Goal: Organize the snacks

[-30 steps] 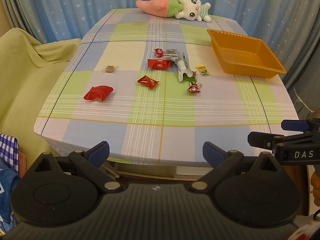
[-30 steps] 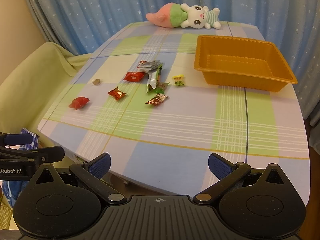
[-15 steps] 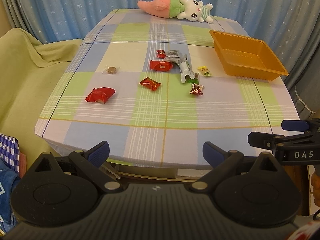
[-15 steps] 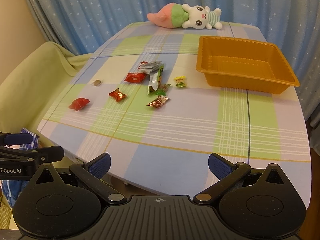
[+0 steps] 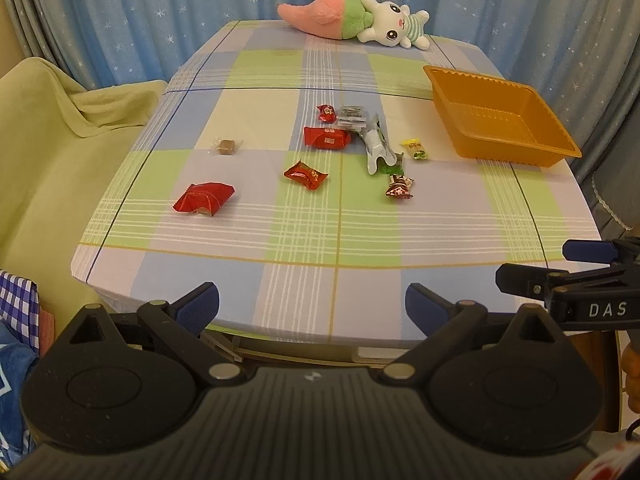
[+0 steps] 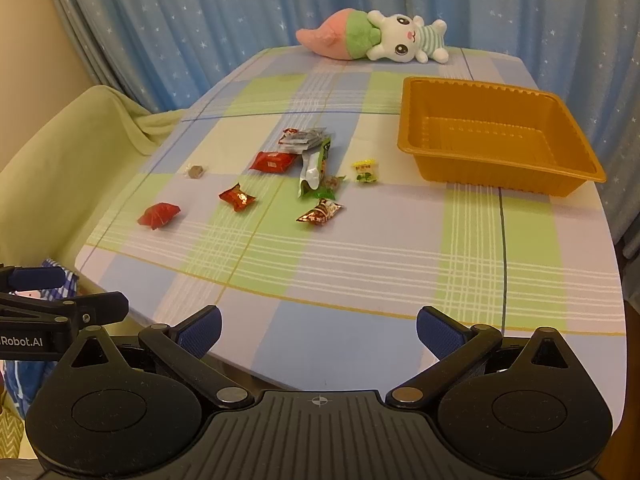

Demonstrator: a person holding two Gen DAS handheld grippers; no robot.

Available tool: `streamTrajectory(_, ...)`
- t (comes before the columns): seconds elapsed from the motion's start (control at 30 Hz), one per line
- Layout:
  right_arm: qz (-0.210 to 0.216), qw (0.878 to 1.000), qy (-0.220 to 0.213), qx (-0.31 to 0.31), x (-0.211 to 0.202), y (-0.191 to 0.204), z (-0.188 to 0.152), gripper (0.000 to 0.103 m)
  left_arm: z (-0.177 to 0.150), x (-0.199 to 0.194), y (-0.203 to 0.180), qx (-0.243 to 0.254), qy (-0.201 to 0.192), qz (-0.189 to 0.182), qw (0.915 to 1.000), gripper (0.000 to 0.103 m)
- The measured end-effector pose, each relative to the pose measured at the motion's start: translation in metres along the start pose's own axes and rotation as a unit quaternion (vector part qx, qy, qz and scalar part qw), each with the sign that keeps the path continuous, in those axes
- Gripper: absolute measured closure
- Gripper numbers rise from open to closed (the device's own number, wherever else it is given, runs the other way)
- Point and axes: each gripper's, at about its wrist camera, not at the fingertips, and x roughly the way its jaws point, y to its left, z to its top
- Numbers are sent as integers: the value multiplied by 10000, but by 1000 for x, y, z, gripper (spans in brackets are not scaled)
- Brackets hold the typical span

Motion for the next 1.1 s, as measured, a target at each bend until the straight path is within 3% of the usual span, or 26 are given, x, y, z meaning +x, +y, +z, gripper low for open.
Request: streamTrajectory(1.1, 17, 9999, 86, 64, 17, -3, 11, 0, 13, 15, 6, -11, 94, -44, 9999, 4)
